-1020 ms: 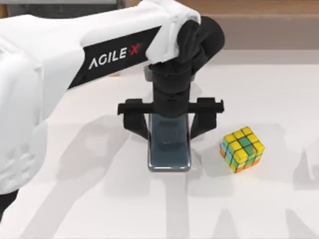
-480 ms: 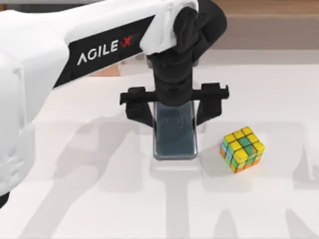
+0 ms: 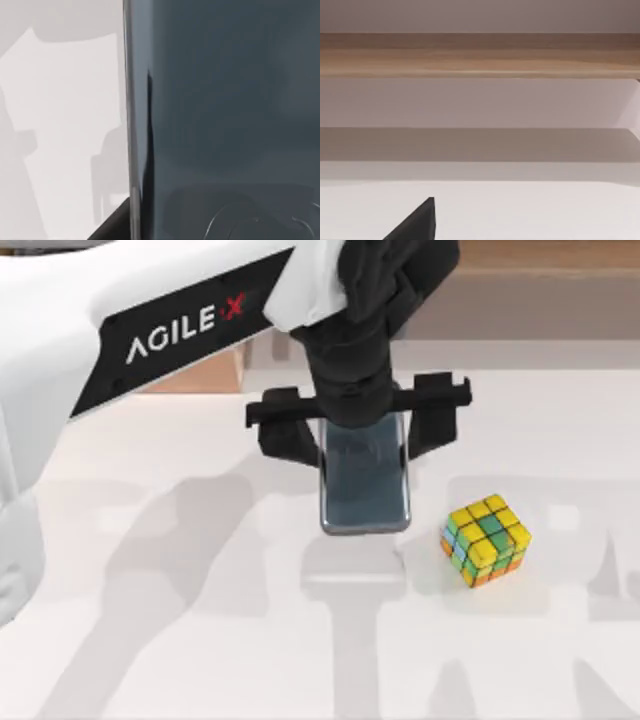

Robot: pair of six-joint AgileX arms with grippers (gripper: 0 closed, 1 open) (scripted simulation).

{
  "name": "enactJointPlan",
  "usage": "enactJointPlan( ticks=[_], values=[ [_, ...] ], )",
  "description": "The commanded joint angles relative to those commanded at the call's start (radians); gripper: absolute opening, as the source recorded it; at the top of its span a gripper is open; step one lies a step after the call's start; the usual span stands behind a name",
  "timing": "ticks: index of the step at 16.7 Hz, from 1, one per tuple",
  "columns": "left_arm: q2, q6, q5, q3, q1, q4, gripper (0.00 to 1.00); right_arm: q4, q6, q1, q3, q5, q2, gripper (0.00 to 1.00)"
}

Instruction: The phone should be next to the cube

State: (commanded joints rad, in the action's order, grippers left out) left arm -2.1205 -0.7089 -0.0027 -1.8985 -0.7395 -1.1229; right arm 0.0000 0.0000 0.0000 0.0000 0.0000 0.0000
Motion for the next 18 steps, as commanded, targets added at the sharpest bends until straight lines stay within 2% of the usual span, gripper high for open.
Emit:
enactJointPlan(
  ticks=[18],
  values=[
    [-0.035, 0.000, 0.002, 0.074, 0.000, 0.094, 0.00, 0.000, 0.000, 0.000, 0.000, 0.000, 0.000, 1.00]
  ],
)
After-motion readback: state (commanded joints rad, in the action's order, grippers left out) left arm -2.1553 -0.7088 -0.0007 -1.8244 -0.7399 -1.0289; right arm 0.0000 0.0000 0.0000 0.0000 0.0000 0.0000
